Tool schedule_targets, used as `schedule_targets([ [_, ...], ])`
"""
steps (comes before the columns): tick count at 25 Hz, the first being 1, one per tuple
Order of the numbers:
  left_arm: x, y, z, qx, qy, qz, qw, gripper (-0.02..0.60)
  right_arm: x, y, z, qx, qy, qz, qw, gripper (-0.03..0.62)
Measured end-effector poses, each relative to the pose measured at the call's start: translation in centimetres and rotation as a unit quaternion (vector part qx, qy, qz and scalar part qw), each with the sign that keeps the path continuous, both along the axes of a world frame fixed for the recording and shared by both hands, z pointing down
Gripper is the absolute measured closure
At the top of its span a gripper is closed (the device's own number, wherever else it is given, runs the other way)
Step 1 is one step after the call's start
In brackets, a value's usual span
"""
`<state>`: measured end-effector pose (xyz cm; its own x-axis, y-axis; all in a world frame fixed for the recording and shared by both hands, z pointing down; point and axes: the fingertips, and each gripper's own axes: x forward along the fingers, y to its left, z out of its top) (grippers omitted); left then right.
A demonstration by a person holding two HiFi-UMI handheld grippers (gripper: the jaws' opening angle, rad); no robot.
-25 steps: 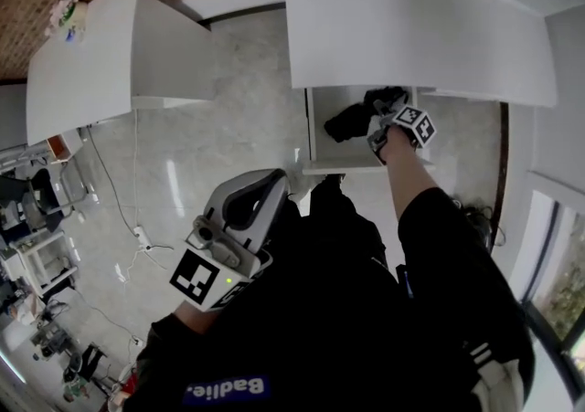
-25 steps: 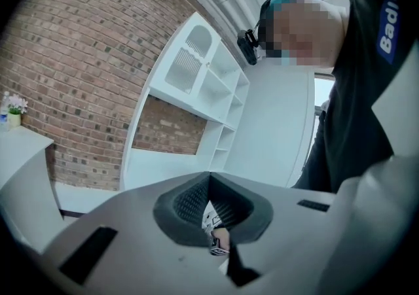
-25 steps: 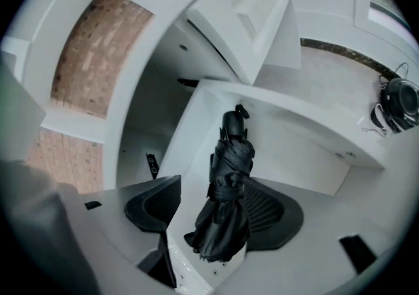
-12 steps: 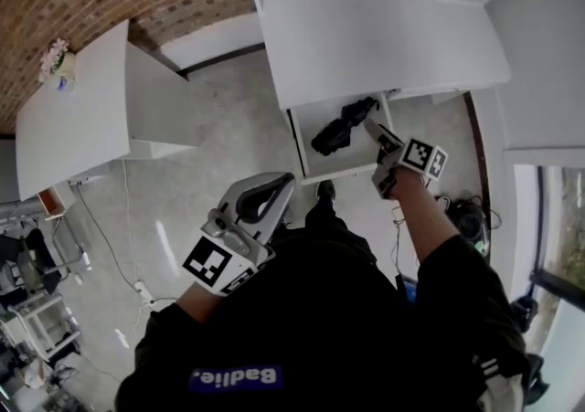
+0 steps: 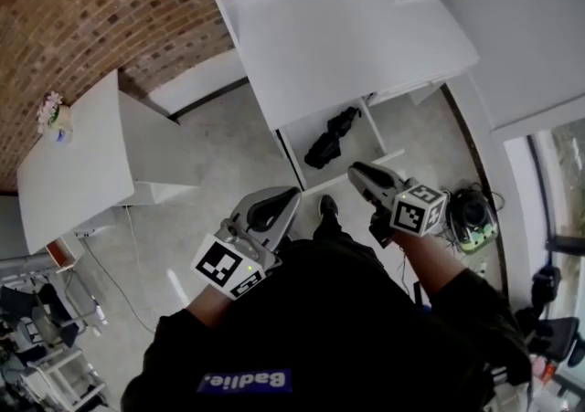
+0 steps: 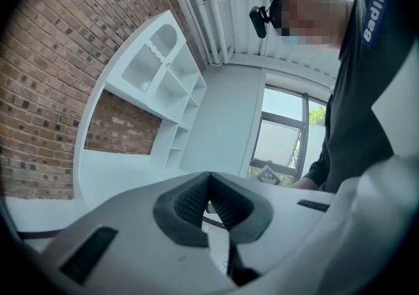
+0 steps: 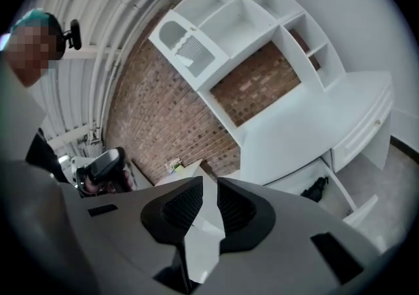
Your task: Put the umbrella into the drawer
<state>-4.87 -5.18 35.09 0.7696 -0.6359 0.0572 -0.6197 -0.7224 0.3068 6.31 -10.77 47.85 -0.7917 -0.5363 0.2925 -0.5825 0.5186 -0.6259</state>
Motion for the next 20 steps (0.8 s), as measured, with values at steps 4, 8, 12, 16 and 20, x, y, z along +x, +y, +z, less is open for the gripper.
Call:
schedule_targets([
  [4,0.9,0.2,-0.1,0.003,0.003,0.022,0.9998,0.584,-1.3,2.0,-5.0,0.089,0.01,-0.016,0.996,0.546],
  [8,1.5,0.5,-0.2,0.002,0.005,0.043,0.9991,0.584,-2.2,3.7,-7.8,0.161,0.039,-0.034,0.986,0.554],
  [12,2.4,0.9,-0.1,-0.002,0.002,0.06,0.9982,0.584,-3.0,4.7,-9.3,0.213,0.062,-0.05,0.974,0.559],
  [16,3.1,1.3,0.3,-0.007,-0.003,0.074,0.9972,0.584,-3.5,5.5,-9.6,0.258,0.1,-0.073,0.958,0.563],
  [20,3.5,1.4,0.3,-0.007,-0.007,0.078,0.9969,0.584,-3.7,6.0,-10.0,0.274,0.1,-0.088,0.952,0.565],
])
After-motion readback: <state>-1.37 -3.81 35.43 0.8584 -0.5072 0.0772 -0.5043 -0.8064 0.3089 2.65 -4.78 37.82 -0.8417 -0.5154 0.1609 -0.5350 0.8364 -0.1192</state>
